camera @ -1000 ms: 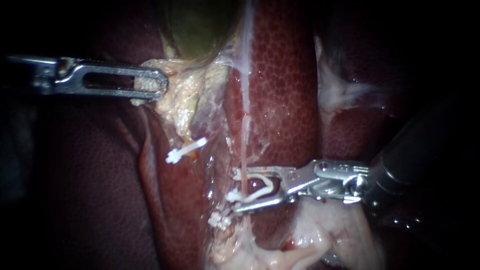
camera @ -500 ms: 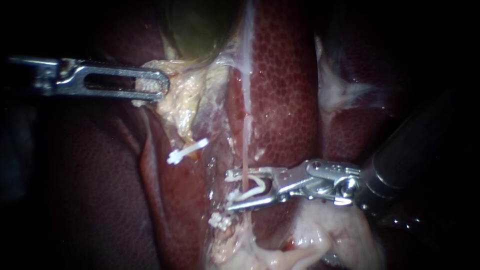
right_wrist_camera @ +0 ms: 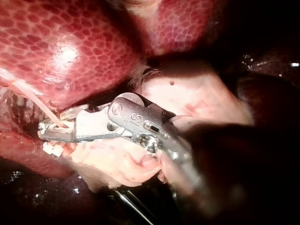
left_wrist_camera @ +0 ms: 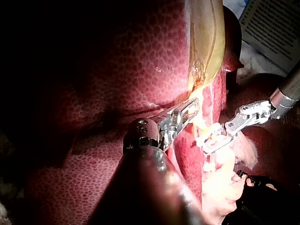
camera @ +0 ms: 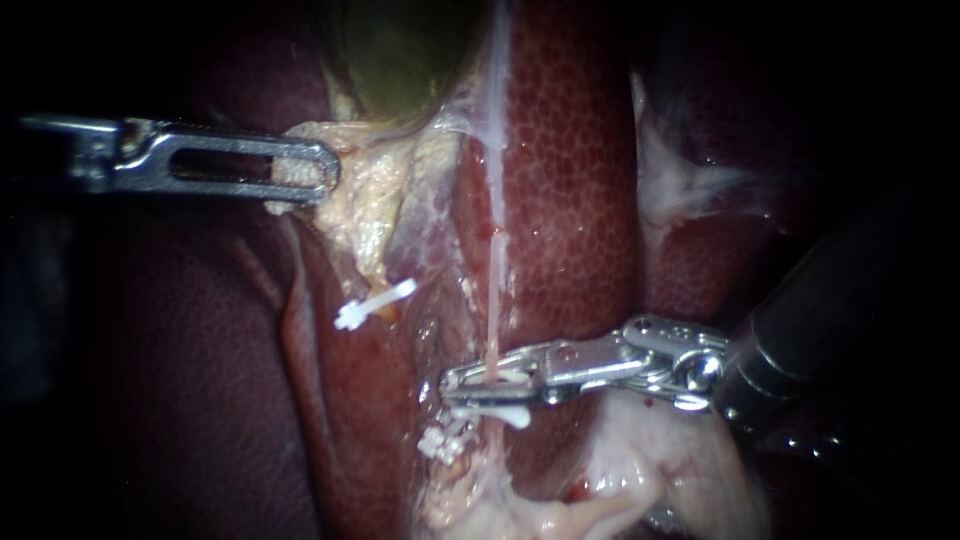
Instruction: Clipping second clip right tube
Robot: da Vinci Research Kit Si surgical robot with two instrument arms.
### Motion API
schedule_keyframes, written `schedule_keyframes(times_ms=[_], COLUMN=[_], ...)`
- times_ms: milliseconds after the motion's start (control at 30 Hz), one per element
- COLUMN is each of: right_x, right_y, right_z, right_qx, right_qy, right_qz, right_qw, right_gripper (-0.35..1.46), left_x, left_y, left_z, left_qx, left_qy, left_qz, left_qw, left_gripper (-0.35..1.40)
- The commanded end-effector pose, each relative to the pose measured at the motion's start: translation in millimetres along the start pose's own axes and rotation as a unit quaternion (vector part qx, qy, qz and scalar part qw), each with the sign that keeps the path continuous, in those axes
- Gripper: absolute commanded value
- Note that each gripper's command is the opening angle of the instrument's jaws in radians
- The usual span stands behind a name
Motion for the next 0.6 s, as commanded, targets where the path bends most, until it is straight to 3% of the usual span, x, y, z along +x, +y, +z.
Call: schedule_keyframes(times_ms=[33,600], right_x=[0.0,-0.1], right_y=[0.0,0.1], right_z=[0.0,-0.1], right_qx=[0.000,-0.002], right_qy=[0.000,-0.001], right_qz=[0.000,0.005], right_qw=[1.0000,1.0000], right_gripper=[-0.35,-0.35], left_x=[0.0,0.1], left_y=[0.0,0.0], left_z=[0.0,0.0], left_qx=[0.000,0.000], left_qy=[0.000,0.000], left_qz=[0.000,0.000], left_qw=[1.0000,1.0000], left_gripper=[-0.35,-0.35])
